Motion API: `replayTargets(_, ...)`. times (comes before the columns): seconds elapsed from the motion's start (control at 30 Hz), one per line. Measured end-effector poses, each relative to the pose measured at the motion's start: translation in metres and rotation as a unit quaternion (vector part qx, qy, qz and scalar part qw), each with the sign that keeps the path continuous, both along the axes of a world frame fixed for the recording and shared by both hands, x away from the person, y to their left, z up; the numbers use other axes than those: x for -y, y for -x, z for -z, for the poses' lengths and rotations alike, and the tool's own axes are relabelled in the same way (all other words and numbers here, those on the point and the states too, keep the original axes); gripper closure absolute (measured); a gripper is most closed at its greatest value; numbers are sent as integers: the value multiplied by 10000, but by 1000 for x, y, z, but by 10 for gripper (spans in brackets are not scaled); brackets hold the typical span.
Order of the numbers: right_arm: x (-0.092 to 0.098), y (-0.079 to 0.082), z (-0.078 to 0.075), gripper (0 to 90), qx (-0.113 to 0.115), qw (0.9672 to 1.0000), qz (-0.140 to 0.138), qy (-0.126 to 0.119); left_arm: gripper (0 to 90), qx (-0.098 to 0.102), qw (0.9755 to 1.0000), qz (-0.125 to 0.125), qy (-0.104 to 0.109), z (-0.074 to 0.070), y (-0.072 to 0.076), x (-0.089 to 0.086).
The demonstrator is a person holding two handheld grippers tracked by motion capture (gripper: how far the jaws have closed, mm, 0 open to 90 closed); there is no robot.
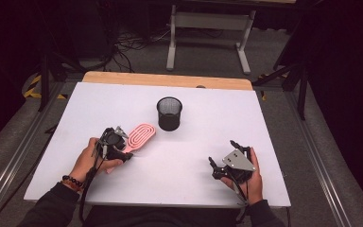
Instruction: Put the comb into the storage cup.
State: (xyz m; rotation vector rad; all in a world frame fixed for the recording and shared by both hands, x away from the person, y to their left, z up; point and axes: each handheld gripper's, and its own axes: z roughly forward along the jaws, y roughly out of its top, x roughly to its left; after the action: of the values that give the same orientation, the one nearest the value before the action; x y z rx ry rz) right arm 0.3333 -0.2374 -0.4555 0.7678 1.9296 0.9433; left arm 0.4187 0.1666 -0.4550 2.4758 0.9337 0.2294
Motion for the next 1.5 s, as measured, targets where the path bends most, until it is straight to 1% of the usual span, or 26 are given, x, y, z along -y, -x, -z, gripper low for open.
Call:
replayTargets(0.07,0,0,0,92,-4,10000,-2,-3,563,18,10000,20,3,0,0,0)
replayTargets(0.13,0,-1,1,92,-12,10000,2,-4,604,46,9998,174,-56,0,1,1)
replayTargets(0.23,0,-1,1,93,-20,10000,-22,12,629,76,9997,211,-26,0,0,1)
replayTargets(0.27,-1,-1,1,92,-27,10000,-30,18,637,55,9997,226,-10,0,-1,1)
replayTargets(0.4,-2,0,2,93,-45,10000,-35,30,685,120,9997,226,27,1,0,-1)
replayTargets(0.43,-3,0,2,93,-43,10000,-42,30,689,128,9996,257,29,1,0,-1)
replayTargets(0.53,-3,0,2,93,-46,10000,-53,31,692,159,9995,242,100,2,1,-2)
replayTargets(0.73,-2,1,2,93,-50,9999,-99,39,692,353,9990,224,153,4,5,-4)
replayTargets(0.77,-2,0,2,93,-51,9999,-98,28,692,352,9991,201,157,4,6,-5)
replayTargets(0.8,-2,0,2,93,-57,9999,-92,20,692,390,9989,195,152,4,6,-5)
replayTargets(0.83,-2,0,2,93,-61,9999,-87,19,692,476,9987,173,114,4,7,-6)
replayTargets(0.87,-2,0,2,93,-59,9999,-84,20,692,465,9988,133,95,4,7,-7)
replayTargets(0.9,-2,0,2,94,-49,9999,-86,21,692,479,9986,156,182,3,7,-9)
replayTargets(0.93,-2,0,2,94,-49,9999,-86,21,692,479,9986,156,182,3,7,-9)
replayTargets(0.97,-2,1,2,94,-30,10000,-79,21,692,598,9979,124,203,3,9,-10)
replayTargets(1.03,-3,1,1,94,-8,10000,-90,7,693,758,9970,78,167,0,12,-12)
replayTargets(1.1,-3,2,1,94,8,9999,-107,-11,693,875,9958,0,282,-2,13,-15)
replayTargets(1.17,-3,2,1,94,13,9999,-115,-1,692,1035,9940,-117,343,-4,14,-17)
replayTargets(1.2,-3,2,1,94,17,9999,-132,-22,693,1054,9935,-142,398,-6,14,-19)
replayTargets(1.3,-1,3,0,89,24,9997,-221,-143,693,1288,9901,-227,500,-10,16,-22)
replayTargets(1.33,-1,3,-1,88,32,9996,-240,-161,693,1288,9901,-227,500,-10,16,-22)
replayTargets(1.37,-1,3,-1,88,32,9996,-240,-161,693,1339,9890,-263,569,-11,18,-23)
replayTargets(1.4,-2,3,-1,85,33,9994,-286,-169,693,1403,9881,-263,578,-12,19,-23)
replayTargets(1.43,-2,4,-1,83,34,9993,-314,-188,693,1494,9863,-286,643,-14,21,-23)
replayTargets(1.47,-2,4,-1,83,34,9993,-314,-188,693,1494,9863,-286,643,-14,21,-23)
replayTargets(1.5,-2,4,-1,83,38,9992,-343,-202,693,1575,9850,-270,654,-16,22,-24)
